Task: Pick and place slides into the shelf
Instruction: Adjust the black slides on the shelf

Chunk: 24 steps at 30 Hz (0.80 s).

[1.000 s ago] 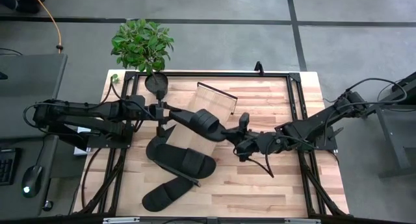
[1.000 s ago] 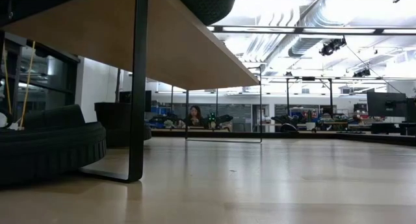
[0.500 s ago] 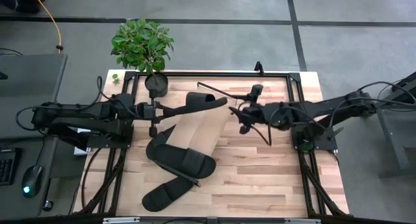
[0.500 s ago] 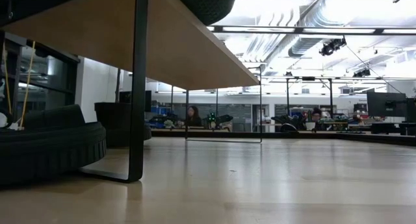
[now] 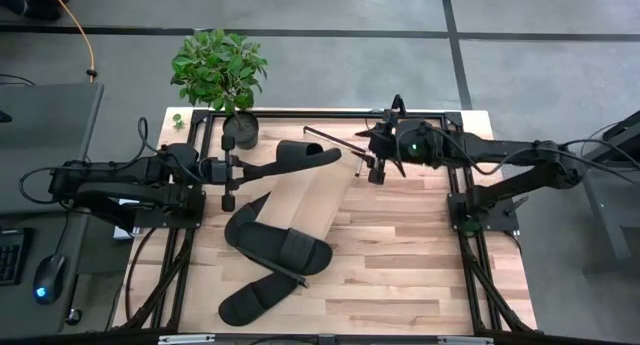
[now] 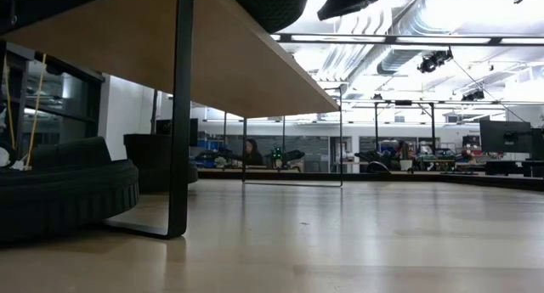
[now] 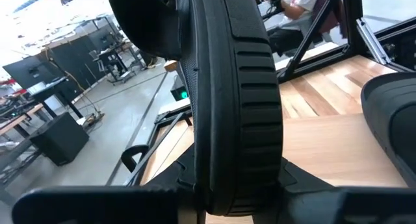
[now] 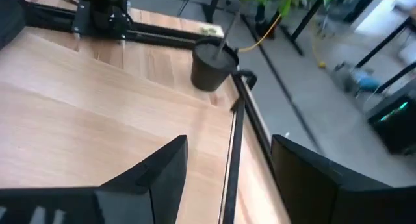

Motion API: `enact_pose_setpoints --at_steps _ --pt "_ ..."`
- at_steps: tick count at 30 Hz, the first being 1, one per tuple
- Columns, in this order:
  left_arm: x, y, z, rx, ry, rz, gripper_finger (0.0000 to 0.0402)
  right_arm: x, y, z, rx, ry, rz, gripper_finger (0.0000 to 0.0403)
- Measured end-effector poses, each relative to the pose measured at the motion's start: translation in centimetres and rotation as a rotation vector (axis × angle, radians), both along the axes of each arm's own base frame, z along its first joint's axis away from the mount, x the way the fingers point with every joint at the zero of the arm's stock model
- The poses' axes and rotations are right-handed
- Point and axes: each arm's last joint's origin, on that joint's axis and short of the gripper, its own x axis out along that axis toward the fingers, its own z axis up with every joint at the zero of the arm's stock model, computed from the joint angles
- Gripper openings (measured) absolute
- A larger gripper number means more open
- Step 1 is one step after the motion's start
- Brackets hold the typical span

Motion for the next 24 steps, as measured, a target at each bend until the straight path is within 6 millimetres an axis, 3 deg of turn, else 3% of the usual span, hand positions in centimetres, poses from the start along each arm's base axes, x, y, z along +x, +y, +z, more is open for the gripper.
enact_pose_setpoints --at_steps 7,15,24 --pt "0.0 0.0 0.0 0.016 0.005 -0.002 0.0061 -0.1 -2.7 -0.7 0.142 0.007 -0.017 0.0213" --pt "0.0 0.0 0.0 0.015 0.004 -0.006 0.0065 2.4 -5.6 -3.6 0.236 0.159 -0.057 0.0213" --pt "0.0 0.0 0.0 0.014 0.007 -0.006 0.0066 6.3 -8.3 -2.3 0.269 0.327 -0.106 0.0213"
